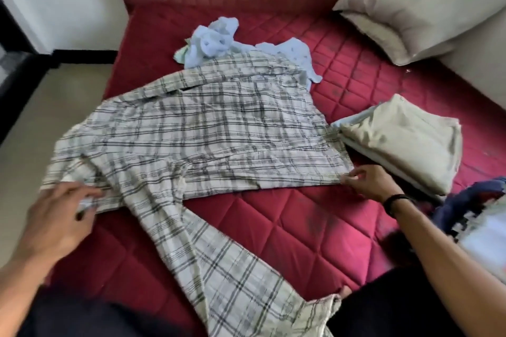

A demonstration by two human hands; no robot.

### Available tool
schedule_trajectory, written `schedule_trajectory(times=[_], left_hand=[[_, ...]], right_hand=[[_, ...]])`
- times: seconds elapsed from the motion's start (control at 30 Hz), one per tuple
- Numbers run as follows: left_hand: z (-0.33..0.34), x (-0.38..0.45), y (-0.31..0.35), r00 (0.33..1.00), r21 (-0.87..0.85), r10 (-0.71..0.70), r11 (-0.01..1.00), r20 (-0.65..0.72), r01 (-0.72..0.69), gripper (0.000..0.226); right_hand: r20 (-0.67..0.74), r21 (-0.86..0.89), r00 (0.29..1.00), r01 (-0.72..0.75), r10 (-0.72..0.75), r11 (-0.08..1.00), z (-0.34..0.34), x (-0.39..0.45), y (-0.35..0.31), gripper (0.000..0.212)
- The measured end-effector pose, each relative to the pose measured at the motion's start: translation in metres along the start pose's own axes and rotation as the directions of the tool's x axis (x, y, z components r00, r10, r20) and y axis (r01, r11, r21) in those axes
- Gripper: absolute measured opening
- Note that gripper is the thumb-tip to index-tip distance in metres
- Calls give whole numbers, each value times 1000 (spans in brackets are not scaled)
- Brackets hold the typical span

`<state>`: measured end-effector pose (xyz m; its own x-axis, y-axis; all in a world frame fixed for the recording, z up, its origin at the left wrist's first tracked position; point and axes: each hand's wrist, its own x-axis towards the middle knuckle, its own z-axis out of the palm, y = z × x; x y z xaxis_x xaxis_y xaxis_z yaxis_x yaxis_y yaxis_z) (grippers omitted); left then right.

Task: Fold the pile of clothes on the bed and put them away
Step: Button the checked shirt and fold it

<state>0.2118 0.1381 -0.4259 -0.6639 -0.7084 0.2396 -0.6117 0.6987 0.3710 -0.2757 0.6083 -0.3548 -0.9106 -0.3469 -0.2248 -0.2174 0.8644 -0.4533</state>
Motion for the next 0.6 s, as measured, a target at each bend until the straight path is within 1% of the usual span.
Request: schedule_trajectory(times=[0.03, 0.07, 0.1, 0.13, 0.17, 0.23, 0.27, 0.33, 0.43, 0.5, 0.57, 0.6], left_hand=[[-20, -4, 17, 999, 45, -32, 998, 13, 32, 27], [-28, -6, 32, 999, 105, -32, 994, 9, 31, 31], [-34, -9, 41, 1000, 119, -5, 993, 27, 2, 34], [-41, -12, 44, 998, 113, -4, 994, 62, -3, 35], [-39, -12, 45, 995, 86, -32, 996, 92, 24, 36], [-39, -16, 43, 990, 48, -3, 999, 140, -4, 33], [-38, -15, 41, 991, 18, -4, 1000, 134, 2, 30], [-37, -15, 41, 997, 45, -26, 999, 69, 23, 22], [-38, -15, 46, 999, 215, -48, 975, 7, 46, 19], [-42, -14, 49, 1000, 313, 0, 950, -7, 2, 19], [-45, -12, 47, 998, 370, 69, 927, -8, -61, 19], [-46, -11, 46, 996, 383, 88, 920, -7, -79, 20]], right_hand=[[0, 22, 1000, 10, -10, 1000, 4, 1, -2, 29], [-12, 30, 1000, -5, 6, 1000, 3, 2, 2, 32], [-27, 34, 1000, -13, 14, 999, 3, 4, 5, 36], [-41, 14, 999, -30, 31, 999, 6, 5, 5, 37], [-58, 5, 998, -32, 32, 999, 5, 5, 7, 36], [-84, 1, 996, -16, 16, 1000, 7, 4, 7, 30], [-99, -8, 995, -3, 2, 1000, 7, 3, 7, 28], [-119, -19, 993, 2, -4, 1000, 6, 3, 9, 25], [-116, 27, 993, -31, 34, 999, 6, 2, 11, 20], [-94, 123, 992, -68, 80, 990, 4, 1, 12, 16], [-100, 208, 985, -116, 139, 971, 2, 2, 14, 15], [-103, 222, 980, -142, 168, 965, 1, 3, 14, 14]])
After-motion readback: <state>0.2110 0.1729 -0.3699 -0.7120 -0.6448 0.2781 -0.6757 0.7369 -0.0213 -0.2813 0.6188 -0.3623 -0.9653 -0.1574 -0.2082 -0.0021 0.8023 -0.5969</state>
